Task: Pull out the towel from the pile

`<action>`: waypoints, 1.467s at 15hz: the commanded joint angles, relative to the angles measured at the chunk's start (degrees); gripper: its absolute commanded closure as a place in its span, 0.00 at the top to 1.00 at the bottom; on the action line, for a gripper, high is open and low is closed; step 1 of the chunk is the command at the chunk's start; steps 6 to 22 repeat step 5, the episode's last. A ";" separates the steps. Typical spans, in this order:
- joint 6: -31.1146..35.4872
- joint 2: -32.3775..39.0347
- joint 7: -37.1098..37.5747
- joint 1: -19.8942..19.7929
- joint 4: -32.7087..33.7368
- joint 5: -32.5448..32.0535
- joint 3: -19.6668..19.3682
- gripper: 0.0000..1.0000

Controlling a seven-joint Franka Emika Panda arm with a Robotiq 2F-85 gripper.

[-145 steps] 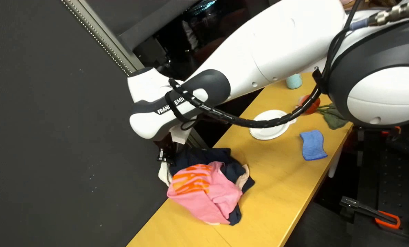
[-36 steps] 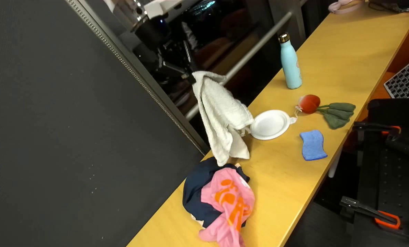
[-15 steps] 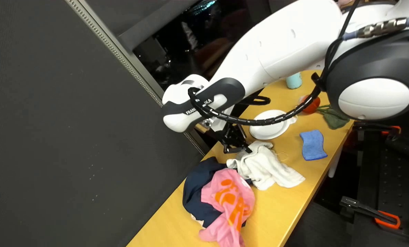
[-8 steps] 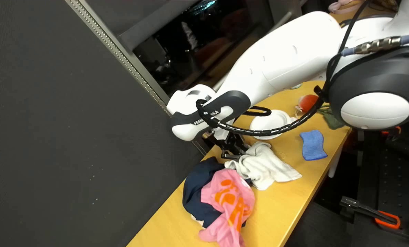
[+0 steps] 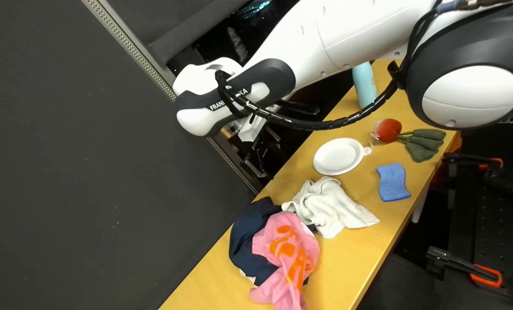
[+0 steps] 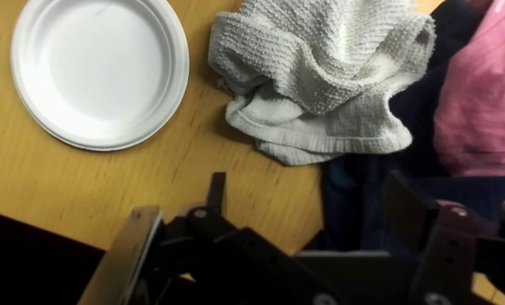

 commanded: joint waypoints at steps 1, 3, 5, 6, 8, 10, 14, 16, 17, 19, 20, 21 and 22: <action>0.44 -1.18 0.01 0.04 -1.19 0.10 -0.10 0.99; 0.52 -1.14 0.01 0.04 -1.53 0.09 -0.10 1.00; 0.59 -0.75 0.01 0.04 -1.80 0.08 -0.10 1.00; 0.59 -0.75 0.01 0.04 -1.80 0.08 -0.10 1.00; 0.59 -0.75 0.01 0.04 -1.80 0.08 -0.10 1.00; 0.59 -0.75 0.01 0.04 -1.80 0.08 -0.10 1.00; 0.59 -0.75 0.01 0.04 -1.80 0.08 -0.10 1.00; 0.59 -0.75 0.01 0.04 -1.80 0.08 -0.10 1.00; 0.59 -0.75 0.01 0.04 -1.80 0.08 -0.10 1.00; 0.59 -0.75 0.01 0.04 -1.80 0.08 -0.10 1.00; 0.59 -0.75 0.01 0.04 -1.80 0.08 -0.10 1.00; 0.59 -0.75 0.01 0.04 -1.80 0.08 -0.10 1.00; 0.59 -0.75 0.01 0.04 -1.80 0.08 -0.10 1.00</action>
